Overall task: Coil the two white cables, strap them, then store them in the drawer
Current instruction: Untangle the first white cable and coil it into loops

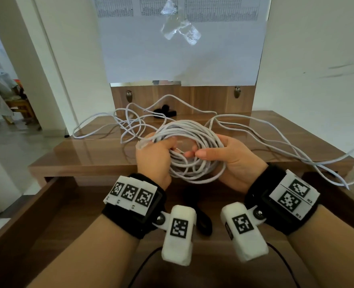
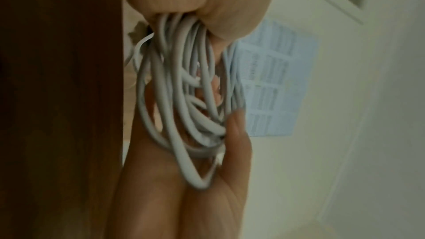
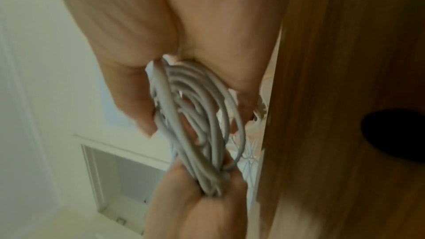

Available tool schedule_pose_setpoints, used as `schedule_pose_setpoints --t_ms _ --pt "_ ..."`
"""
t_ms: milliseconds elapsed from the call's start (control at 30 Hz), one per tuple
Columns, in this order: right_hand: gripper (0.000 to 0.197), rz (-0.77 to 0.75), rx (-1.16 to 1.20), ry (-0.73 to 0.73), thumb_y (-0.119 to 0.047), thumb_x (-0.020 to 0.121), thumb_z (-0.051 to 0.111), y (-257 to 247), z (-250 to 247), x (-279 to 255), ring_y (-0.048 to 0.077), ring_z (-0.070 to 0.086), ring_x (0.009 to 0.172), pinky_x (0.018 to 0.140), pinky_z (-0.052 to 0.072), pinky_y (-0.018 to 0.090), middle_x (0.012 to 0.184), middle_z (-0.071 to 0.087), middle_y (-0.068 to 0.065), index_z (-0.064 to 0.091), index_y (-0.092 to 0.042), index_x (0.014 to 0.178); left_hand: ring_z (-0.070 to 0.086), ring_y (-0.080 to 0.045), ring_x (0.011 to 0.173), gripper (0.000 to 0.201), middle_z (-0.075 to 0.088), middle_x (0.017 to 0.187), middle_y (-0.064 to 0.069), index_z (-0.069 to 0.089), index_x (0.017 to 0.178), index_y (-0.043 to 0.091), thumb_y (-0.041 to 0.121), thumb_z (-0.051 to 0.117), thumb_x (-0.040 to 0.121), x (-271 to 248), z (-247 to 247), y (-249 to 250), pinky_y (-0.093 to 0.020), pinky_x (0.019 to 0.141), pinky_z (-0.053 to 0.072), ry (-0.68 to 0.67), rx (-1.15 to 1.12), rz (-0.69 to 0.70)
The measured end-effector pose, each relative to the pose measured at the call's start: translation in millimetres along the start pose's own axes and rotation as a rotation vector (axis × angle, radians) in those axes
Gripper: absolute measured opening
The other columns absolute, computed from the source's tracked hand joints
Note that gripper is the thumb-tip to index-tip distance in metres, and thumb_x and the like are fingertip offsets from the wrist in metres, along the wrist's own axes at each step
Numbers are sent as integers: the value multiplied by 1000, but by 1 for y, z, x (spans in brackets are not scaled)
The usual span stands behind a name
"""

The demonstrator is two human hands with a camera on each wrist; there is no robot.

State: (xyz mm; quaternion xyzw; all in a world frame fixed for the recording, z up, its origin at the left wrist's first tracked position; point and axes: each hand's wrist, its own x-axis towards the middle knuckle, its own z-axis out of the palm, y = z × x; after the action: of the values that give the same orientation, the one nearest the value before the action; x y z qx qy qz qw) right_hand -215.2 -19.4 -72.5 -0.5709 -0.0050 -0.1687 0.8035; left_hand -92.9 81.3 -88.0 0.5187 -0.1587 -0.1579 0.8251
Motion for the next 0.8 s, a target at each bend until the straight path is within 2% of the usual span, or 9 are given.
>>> schedule_pose_setpoints --t_ms 67,133,300,367,467,567,633,733,800 --pt "22 -114 -57 104 13 82 53 6 5 2 25 67 72 75 58 38 75 68 14 65 -2 91 67 -25 64 13 66 69 -7 69 100 4 3 60 91 -5 6 -4 -43 70 58 31 -97 -40" --pt "24 -214 -121 216 13 87 48 11 2 6 24 63 65 73 55 42 71 64 13 64 -3 95 65 -20 58 10 64 65 -4 66 99 4 2 59 93 -13 13 -10 -37 63 57 28 -119 -35" --pt "16 -277 -76 252 1 89 57 -1 -14 6 20 50 50 56 51 35 63 57 12 60 6 103 68 -35 84 29 68 100 -27 62 118 -6 5 59 92 -39 29 -22 -47 83 58 -237 -187 -84" --pt "18 -247 -20 227 -4 87 58 -7 -18 5 15 44 43 48 49 30 59 53 10 59 5 103 67 -34 78 28 68 92 -27 63 115 -8 0 59 89 -42 30 -16 -46 80 59 -315 -156 -92" --pt "20 -196 -22 191 -13 83 61 -12 -20 4 11 36 38 44 44 26 54 48 4 61 0 98 65 -20 60 18 67 66 -8 67 99 3 -6 56 87 -32 23 -2 -32 63 59 -429 -120 -114" --pt "18 -162 -20 172 -19 83 61 -16 -21 2 9 32 35 42 40 24 48 42 0 64 -6 94 53 -11 52 5 53 57 0 65 87 8 7 61 84 -32 22 10 -26 59 52 -523 -157 -170" --pt "18 -163 -5 157 -22 81 65 -14 -21 3 9 32 35 43 40 25 47 38 -1 64 -7 91 43 -7 47 11 42 55 3 63 91 9 16 61 83 -33 23 9 -22 55 47 -494 -201 -170" --pt "21 -159 146 63 -23 76 73 -1 -13 8 13 40 45 55 46 30 57 41 2 66 -9 90 35 -5 39 11 34 50 6 61 92 8 18 58 91 -26 22 5 -22 49 44 -312 -286 -146" --pt "18 -127 277 29 -15 75 71 6 -4 11 15 48 55 63 52 34 64 48 5 65 -6 90 40 -10 44 23 37 51 0 61 105 1 20 58 94 -19 19 0 -30 59 48 -198 -334 -114"
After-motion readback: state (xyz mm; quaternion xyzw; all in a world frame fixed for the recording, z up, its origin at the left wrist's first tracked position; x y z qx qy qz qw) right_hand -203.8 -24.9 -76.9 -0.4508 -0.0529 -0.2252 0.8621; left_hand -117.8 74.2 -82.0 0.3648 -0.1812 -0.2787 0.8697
